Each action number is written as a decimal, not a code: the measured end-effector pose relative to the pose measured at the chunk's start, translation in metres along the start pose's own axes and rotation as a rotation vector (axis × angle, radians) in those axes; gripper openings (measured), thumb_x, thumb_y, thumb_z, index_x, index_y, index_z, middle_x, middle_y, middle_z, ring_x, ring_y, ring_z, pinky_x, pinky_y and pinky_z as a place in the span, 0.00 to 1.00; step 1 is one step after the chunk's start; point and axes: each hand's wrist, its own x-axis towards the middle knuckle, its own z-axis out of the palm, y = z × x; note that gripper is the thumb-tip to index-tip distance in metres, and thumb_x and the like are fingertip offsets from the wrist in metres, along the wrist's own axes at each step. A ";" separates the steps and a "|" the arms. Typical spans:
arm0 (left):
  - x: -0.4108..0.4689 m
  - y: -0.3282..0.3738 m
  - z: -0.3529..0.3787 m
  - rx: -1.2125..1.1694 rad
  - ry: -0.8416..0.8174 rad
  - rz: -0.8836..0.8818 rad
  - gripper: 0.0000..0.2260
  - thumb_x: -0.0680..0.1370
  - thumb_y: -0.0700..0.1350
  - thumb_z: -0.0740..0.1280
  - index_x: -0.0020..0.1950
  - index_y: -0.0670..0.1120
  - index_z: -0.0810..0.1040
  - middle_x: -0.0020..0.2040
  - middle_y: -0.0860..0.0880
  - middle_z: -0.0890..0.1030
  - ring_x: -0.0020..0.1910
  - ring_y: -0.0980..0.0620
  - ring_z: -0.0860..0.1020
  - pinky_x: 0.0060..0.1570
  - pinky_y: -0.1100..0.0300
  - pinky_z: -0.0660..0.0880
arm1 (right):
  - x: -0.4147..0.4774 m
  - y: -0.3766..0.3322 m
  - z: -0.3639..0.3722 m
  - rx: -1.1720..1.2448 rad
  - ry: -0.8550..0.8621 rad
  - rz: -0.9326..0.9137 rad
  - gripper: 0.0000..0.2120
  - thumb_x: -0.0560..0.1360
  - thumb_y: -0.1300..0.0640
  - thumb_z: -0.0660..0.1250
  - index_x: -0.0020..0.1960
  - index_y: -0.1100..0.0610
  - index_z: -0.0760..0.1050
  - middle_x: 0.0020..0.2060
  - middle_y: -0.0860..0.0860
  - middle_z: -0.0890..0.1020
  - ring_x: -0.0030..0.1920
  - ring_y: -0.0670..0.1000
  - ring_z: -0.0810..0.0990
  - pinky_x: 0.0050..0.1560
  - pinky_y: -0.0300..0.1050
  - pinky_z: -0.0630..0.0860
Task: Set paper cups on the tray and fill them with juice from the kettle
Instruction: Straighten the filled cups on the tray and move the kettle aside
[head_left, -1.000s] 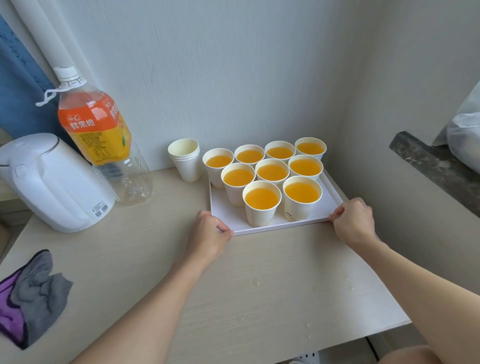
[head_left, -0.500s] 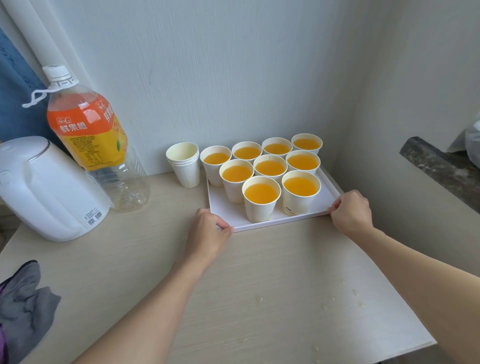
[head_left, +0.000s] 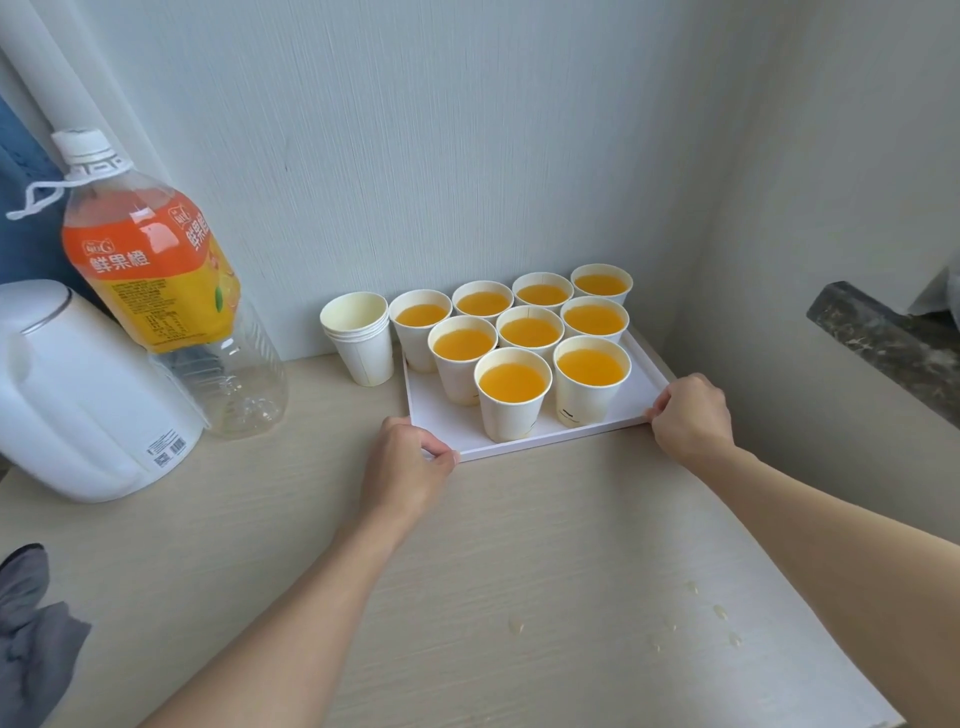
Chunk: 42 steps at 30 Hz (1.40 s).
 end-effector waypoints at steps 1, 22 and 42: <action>0.001 0.000 0.001 0.000 0.004 -0.003 0.02 0.77 0.41 0.76 0.45 0.45 0.88 0.63 0.44 0.77 0.64 0.50 0.76 0.50 0.66 0.63 | 0.002 -0.001 0.001 0.000 0.001 -0.001 0.06 0.77 0.65 0.67 0.51 0.66 0.80 0.55 0.60 0.74 0.57 0.62 0.74 0.56 0.59 0.77; 0.007 -0.003 0.001 0.003 -0.002 -0.016 0.02 0.77 0.41 0.75 0.49 0.47 0.85 0.67 0.43 0.78 0.67 0.46 0.76 0.57 0.62 0.68 | -0.005 -0.006 0.006 -0.134 -0.002 -0.049 0.16 0.80 0.57 0.62 0.65 0.64 0.73 0.64 0.61 0.72 0.62 0.64 0.68 0.61 0.57 0.71; -0.023 -0.029 -0.166 -0.584 0.500 -0.207 0.20 0.84 0.43 0.63 0.76 0.47 0.67 0.73 0.48 0.71 0.66 0.51 0.75 0.63 0.55 0.73 | -0.186 -0.246 0.049 0.329 -0.430 -0.455 0.23 0.77 0.56 0.66 0.70 0.58 0.67 0.59 0.54 0.76 0.59 0.53 0.75 0.56 0.48 0.75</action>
